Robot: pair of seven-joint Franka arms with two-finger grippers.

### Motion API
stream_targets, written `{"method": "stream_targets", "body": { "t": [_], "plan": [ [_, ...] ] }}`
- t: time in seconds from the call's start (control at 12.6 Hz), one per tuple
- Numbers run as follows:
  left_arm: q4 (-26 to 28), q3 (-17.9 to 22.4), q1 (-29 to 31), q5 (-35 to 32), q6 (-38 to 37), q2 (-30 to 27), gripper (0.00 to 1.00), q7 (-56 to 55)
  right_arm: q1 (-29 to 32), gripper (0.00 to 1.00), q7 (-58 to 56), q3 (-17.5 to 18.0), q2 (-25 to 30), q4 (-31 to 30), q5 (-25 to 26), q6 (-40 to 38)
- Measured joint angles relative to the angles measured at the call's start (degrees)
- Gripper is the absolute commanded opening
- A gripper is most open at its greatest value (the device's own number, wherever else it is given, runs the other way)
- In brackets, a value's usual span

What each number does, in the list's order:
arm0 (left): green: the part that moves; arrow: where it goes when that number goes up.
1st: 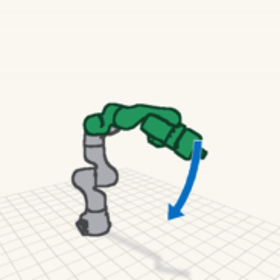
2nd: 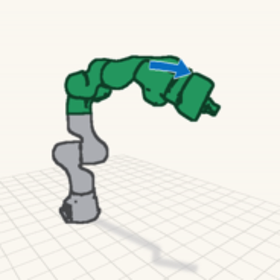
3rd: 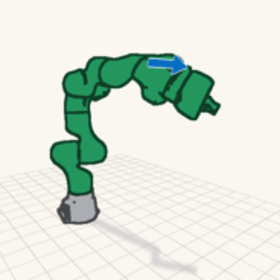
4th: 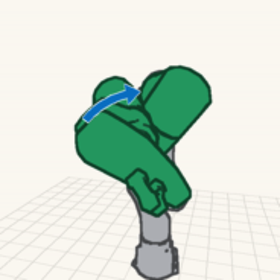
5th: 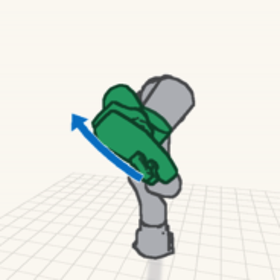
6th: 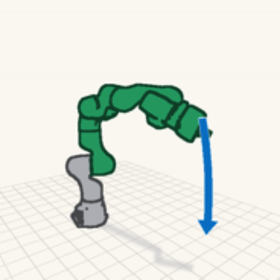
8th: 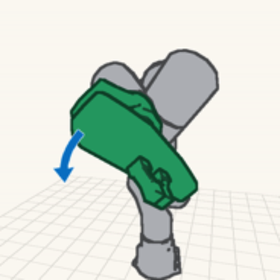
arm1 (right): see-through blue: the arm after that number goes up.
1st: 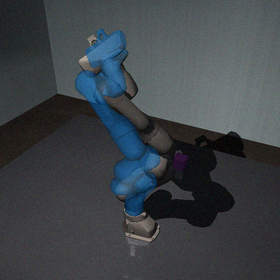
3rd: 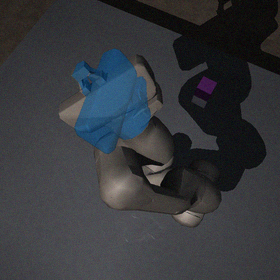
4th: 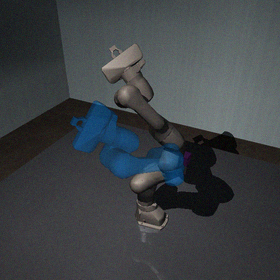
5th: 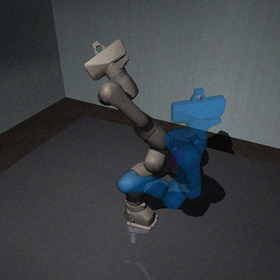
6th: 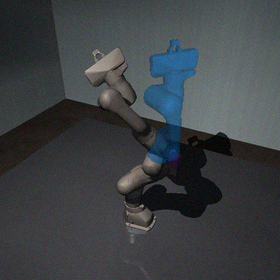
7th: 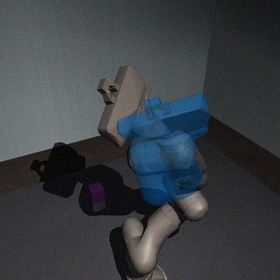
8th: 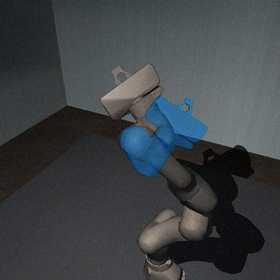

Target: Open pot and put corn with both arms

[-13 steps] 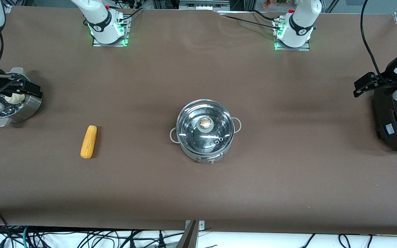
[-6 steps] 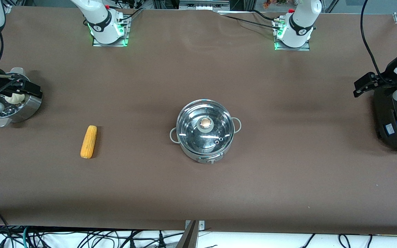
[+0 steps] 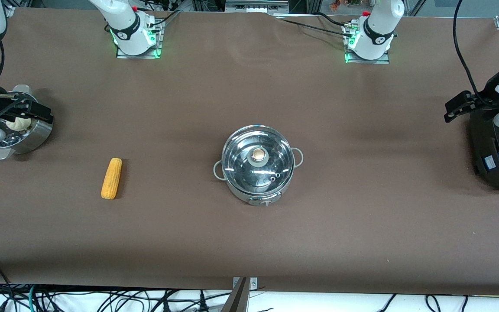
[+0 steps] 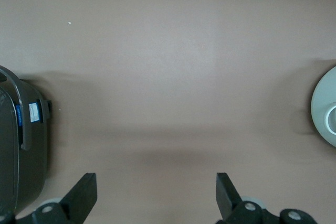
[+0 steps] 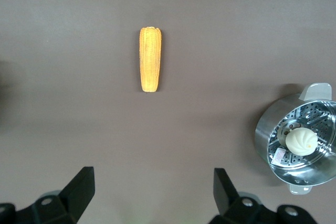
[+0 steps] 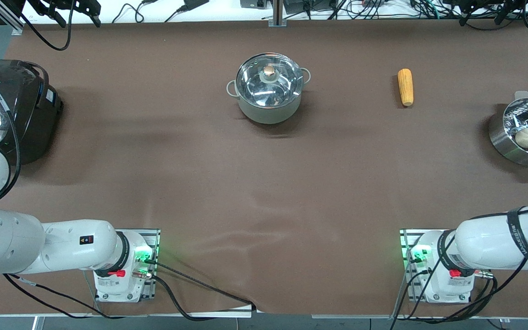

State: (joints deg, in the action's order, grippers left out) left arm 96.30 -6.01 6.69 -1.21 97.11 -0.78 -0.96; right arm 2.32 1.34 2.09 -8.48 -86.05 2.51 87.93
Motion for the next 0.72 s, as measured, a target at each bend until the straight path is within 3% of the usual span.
{"method": "stream_targets", "body": {
  "t": [0.72],
  "plan": [
    [-0.5,0.0,-0.2,0.0,0.2,0.5,1.00,0.0,0.0,1.00,0.0,0.1,0.0,0.0,0.0,0.1]
  ]
}}
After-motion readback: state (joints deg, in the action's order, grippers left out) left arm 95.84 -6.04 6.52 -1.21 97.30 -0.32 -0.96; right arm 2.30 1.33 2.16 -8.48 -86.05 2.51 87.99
